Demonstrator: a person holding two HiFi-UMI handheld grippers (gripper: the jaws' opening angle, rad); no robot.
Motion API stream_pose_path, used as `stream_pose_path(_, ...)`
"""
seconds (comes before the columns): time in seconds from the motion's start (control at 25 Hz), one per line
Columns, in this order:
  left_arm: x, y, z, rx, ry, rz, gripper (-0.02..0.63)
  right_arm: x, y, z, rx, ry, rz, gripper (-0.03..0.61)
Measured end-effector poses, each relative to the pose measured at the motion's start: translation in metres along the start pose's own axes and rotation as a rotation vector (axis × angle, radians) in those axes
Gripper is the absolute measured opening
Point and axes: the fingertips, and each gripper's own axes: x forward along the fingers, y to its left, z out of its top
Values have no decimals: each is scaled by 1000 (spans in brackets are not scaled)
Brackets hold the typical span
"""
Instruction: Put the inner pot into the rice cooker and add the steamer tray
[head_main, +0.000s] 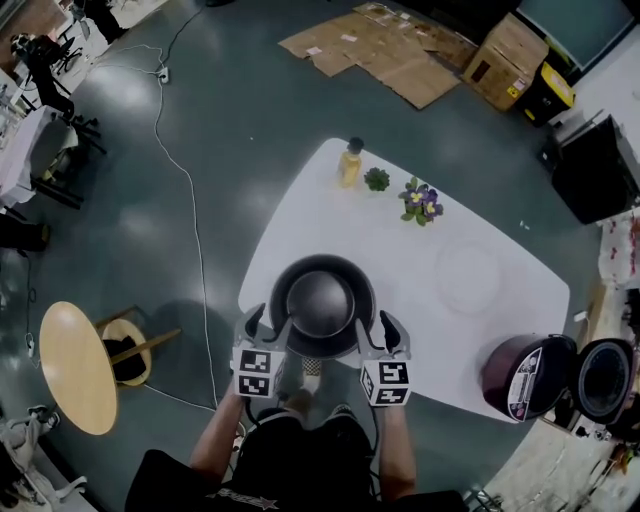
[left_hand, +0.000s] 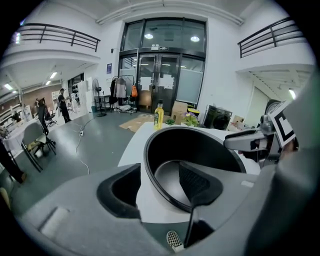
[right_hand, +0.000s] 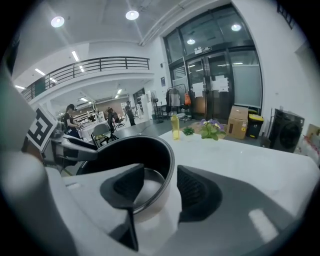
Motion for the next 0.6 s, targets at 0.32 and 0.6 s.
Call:
stream_pose_path(0.32, 13, 3, -17, -2, 67, -29, 149, 10, -8, -15, 3, 81, -38, 109)
stream_pose_path(0.6, 12, 5, -16, -6, 47, -33, 143, 10, -7, -14, 18, 86, -54, 101)
